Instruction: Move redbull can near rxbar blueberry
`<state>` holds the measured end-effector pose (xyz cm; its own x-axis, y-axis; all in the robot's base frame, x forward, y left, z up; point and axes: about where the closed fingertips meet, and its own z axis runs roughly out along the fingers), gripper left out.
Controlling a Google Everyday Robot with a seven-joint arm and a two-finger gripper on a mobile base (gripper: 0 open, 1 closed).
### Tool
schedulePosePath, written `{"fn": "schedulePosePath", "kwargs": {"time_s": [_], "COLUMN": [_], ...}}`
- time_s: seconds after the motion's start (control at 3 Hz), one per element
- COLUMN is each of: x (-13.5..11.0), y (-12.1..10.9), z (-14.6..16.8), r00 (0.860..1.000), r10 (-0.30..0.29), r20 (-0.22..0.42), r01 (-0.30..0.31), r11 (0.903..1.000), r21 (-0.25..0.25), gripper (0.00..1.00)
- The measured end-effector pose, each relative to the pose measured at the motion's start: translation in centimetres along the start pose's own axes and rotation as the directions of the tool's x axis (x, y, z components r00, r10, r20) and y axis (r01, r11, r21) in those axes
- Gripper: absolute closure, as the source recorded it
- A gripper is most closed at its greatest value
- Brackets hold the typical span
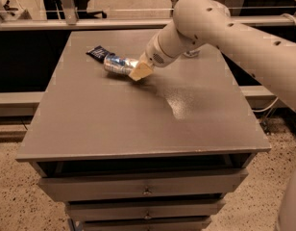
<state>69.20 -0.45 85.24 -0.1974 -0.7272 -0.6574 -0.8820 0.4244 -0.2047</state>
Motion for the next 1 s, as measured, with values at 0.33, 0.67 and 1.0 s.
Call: {"fn": "schedulePosePath", "kwargs": {"time_s": [0.33,0.67,1.0], "x": [-0.5,-0.9,-1.0], "y": [-1.3,-2.3,-2.3], "z": [2.3,3.4,3.3], "r00": [1.0,1.0,1.0], "r10": [0.008,0.02,0.02], "r20": [-0.007,-0.008,-0.008], "r01": [-0.007,-0.02,-0.02], "r11": [0.9999,0.9993,0.9993], "r21": [0.014,0.031,0.031], "gripper": [1.0,0.87,0.64]}}
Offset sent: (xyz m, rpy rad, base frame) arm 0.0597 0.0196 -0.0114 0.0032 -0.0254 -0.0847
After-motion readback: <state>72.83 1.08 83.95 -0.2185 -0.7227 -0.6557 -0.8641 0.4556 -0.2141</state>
